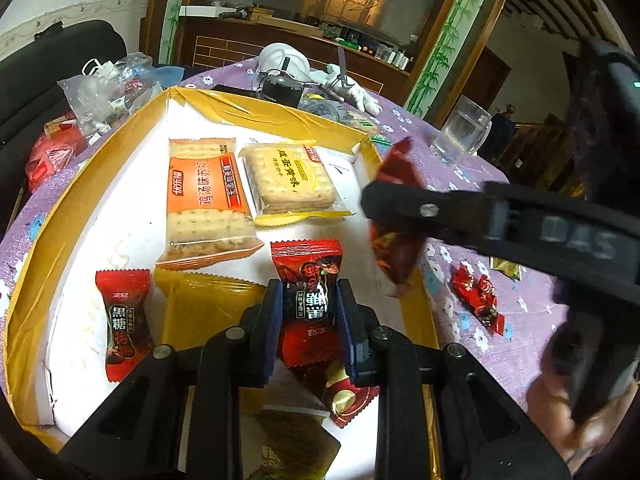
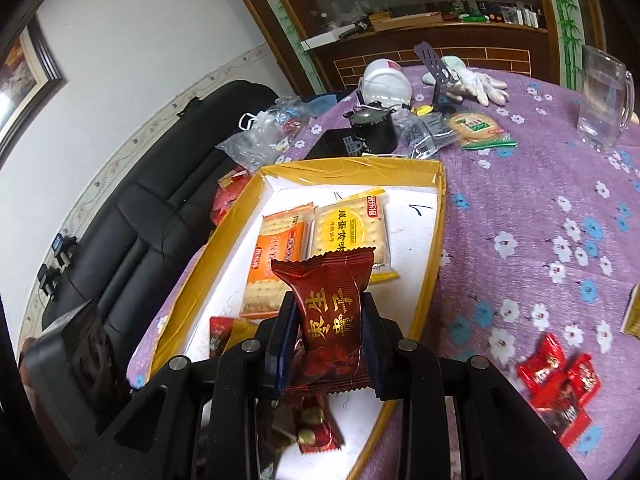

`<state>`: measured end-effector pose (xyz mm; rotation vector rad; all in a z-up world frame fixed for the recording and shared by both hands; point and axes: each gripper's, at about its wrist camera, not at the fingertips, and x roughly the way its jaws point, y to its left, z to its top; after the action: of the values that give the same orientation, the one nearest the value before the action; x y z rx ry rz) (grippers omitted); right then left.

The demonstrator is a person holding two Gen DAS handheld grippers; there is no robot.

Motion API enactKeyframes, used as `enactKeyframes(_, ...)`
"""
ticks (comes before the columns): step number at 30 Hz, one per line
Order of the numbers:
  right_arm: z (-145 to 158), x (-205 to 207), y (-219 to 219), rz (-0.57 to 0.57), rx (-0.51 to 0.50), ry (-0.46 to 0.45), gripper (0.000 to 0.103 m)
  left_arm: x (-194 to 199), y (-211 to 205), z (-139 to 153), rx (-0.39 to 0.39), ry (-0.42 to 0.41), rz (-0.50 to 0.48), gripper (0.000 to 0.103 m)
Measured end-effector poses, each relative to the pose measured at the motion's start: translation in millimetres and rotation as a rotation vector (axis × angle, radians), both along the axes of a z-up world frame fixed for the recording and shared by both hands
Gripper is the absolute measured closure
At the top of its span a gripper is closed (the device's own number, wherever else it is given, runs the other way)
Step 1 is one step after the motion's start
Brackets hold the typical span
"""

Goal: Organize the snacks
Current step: 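Carry the red candy in the left tool while the right tool carries its red candy over the box, then lower both red candies into the white box and open both tools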

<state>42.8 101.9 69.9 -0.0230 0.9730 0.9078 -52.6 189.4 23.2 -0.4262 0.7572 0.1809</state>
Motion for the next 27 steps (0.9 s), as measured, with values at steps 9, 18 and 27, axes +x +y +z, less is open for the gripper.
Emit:
enactKeyframes(9,-24.3,8.3,14.2,-0.007,-0.042,0.013,0.073,1.5,-4.2,-1.8,0.043,0.031,0.013,0.079)
enactKeyframes(18,-35.5,7.3,21.3,0.005,-0.072,-0.011,0.073,3.1,-4.6,-7.8,0.048,0.059,0.025,0.079)
enactKeyframes(27,-37.6,-3.7,29.2,0.023,-0.116,-0.103,0.073,3.3,-9.9,-9.5,0.094,0.07,0.045,0.079)
